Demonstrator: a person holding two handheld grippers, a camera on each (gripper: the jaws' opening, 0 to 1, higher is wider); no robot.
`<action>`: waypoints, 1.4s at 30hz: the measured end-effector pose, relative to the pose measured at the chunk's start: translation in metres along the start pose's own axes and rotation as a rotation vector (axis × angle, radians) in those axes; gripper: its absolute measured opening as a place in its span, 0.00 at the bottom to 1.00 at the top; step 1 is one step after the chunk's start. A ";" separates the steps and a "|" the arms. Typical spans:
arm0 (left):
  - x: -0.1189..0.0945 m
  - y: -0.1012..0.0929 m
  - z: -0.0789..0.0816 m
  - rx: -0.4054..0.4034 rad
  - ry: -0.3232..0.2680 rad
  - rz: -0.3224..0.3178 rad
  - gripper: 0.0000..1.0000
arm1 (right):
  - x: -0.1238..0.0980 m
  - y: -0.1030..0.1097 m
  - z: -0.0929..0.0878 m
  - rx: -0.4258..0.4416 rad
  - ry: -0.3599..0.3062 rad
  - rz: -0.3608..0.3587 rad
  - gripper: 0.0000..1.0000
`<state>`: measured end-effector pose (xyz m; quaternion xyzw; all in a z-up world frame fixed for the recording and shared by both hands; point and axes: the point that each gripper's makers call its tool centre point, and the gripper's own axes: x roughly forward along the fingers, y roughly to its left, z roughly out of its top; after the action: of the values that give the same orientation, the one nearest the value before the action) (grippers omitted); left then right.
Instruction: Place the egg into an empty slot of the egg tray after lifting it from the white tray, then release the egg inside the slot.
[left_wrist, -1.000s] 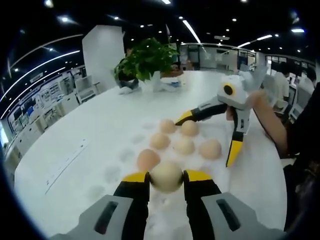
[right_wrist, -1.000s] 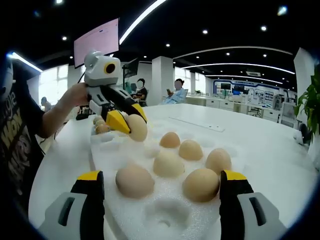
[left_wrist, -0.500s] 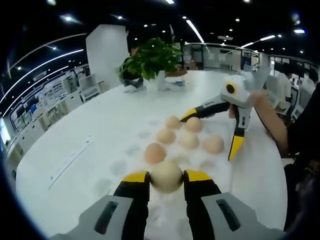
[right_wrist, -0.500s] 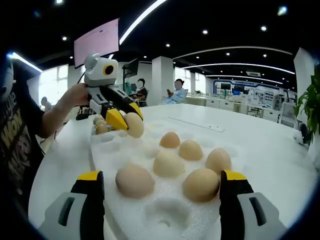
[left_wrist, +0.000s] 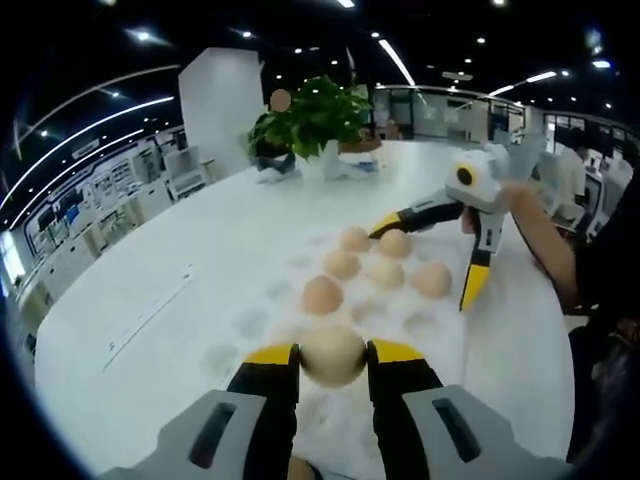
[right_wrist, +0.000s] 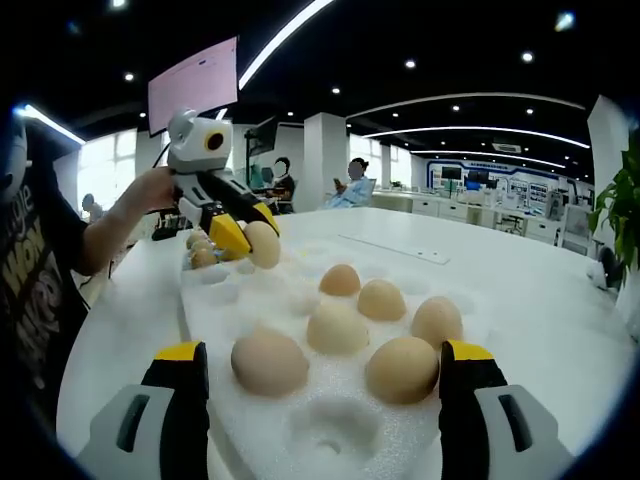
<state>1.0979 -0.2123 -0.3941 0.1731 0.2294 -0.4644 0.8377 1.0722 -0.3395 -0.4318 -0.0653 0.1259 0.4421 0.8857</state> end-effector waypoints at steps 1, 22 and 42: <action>-0.001 0.001 0.000 -0.001 0.002 0.002 0.27 | 0.000 0.000 0.000 0.000 0.000 0.000 1.00; -0.021 0.022 -0.013 -0.030 0.011 0.055 0.27 | -0.001 0.001 0.001 0.000 -0.001 0.001 1.00; -0.039 0.035 -0.026 -0.057 0.015 0.104 0.27 | -0.001 0.001 0.002 0.000 -0.003 0.001 1.00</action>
<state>1.1038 -0.1540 -0.3917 0.1645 0.2396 -0.4120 0.8636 1.0707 -0.3391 -0.4300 -0.0648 0.1248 0.4425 0.8857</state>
